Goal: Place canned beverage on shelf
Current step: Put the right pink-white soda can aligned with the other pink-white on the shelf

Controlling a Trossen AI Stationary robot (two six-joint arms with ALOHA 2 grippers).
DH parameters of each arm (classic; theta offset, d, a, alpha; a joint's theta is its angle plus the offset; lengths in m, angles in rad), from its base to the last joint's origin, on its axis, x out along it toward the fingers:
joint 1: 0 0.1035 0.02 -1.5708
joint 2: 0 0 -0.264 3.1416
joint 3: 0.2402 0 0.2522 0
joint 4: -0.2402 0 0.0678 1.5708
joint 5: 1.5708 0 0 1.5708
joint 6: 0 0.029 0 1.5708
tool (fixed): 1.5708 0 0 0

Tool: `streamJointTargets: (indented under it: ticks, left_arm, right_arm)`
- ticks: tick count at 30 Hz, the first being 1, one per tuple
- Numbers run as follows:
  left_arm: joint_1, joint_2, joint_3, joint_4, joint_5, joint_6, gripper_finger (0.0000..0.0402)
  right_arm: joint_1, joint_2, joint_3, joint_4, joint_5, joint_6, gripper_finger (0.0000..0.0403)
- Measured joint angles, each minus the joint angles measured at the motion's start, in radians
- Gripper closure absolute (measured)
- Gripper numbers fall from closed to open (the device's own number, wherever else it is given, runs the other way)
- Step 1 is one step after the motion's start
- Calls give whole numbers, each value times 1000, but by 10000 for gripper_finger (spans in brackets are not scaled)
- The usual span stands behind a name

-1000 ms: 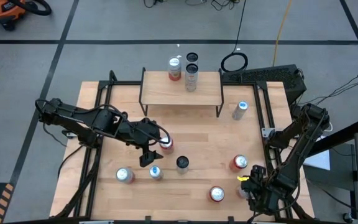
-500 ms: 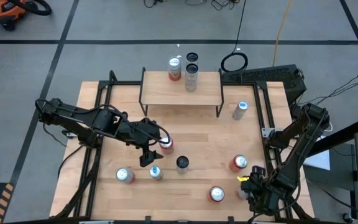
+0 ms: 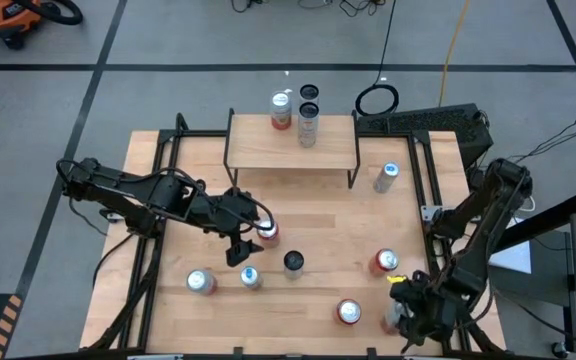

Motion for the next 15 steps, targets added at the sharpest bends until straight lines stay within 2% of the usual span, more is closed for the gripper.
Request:
streamJointTargets:
  ticks: [15]
  left_arm:
    - [19,0,0,3,-33,-6,7]
  right_arm:
    - [-116,-205,0,85,-4,153,124]
